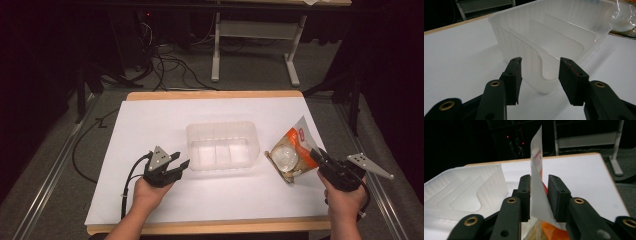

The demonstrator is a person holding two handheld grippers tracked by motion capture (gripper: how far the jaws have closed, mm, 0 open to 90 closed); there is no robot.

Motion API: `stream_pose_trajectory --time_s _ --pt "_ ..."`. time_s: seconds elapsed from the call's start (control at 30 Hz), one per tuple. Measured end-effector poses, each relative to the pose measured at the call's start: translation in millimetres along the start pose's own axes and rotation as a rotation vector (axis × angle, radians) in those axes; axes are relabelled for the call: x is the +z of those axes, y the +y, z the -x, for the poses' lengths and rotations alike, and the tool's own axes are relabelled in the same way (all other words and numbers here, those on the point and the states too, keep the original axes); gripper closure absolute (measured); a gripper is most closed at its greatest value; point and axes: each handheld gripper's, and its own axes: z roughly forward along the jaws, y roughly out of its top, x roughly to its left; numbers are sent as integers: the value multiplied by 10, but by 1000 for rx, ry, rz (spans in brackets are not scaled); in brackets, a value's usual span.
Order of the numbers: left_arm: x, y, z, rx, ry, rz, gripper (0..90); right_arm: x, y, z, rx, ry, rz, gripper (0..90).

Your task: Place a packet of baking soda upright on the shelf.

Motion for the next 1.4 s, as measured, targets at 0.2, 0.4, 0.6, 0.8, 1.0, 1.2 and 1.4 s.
stream_pose_trajectory --time_s 0.2,0.4,0.6,0.8,1.0,1.2,1.4 --pt "-4 -1 8 3 -7 0 529 88 -36 18 -10 -2 -38 656" --pt "-13 0 14 10 -8 8 524 111 -54 -16 -22 7 -46 685" --pt "-66 7 5 13 -9 31 509 137 -122 -125 -65 4 -46 713" --pt "-108 9 -21 9 -11 40 501 103 -146 -190 -72 -36 -33 677" --pt "-119 4 -31 5 -18 44 495 97 -149 -231 -76 -32 -29 767" --pt "-113 2 -28 9 -21 41 494 110 -144 -245 -76 -40 -27 849" --pt "-116 4 -14 17 -25 45 486 119 -92 -309 -77 -10 -41 900"
